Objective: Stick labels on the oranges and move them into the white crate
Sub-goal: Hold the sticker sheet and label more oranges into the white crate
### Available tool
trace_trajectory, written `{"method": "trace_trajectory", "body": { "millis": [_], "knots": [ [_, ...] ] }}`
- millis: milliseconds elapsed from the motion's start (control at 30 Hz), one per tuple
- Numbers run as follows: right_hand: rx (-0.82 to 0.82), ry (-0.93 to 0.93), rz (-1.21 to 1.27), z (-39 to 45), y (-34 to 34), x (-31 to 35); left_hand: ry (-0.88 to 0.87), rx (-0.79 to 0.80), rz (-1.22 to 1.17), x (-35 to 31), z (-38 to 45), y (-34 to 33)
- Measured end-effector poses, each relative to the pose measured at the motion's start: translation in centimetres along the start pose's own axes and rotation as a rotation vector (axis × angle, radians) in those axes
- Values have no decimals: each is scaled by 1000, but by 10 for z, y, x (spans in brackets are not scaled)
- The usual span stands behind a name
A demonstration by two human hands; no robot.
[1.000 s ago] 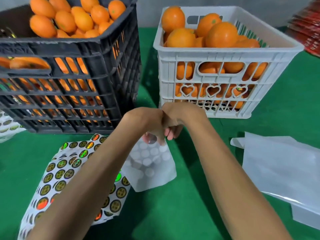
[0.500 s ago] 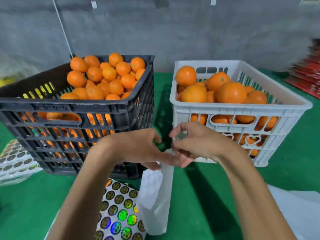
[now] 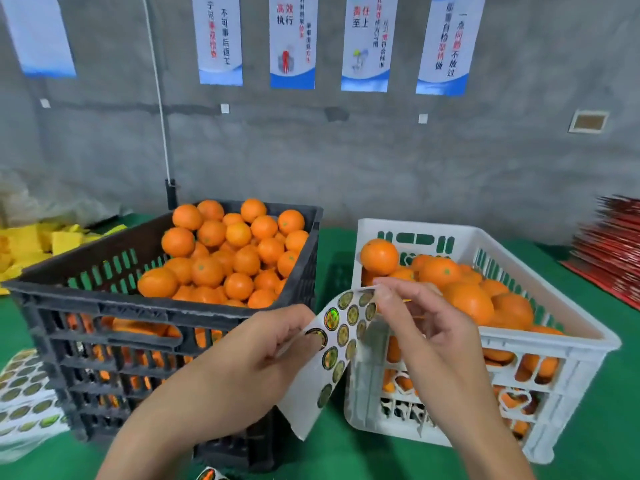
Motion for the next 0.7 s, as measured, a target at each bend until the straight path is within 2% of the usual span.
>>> {"method": "trace_trajectory", "body": {
  "millis": [100,267,333,400,500,700],
  "knots": [
    [82,50,-45,-1,-8,0,-27,-26,-35,-5,-1,5],
    [132,21,94,-2,-15,-3,-64,-52,-111,-15,0,14],
    [144,-12,101,-1,-14,-6,-83,-76,-154,-17,-2,18],
    [191,-102,219,-1,-17,-9,-102,-128,-224,-20,-4,23],
    [272,-260,432,-5,-25,-11,-163,-254,-123,-28,-6,29],
    [179,-373,611,-8,-30,-7,-226,-429,43,-36,-7,33]
  ]
}}
Point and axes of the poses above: each hand's wrist, its own z-axis towards the middle knuckle, its own y-axis out of the back of the hand, x = y × z, the point moved 8 cm from there along z, towards the middle knuckle, and after that the axes turned 9 degrees about y, right-handed, at the moved point
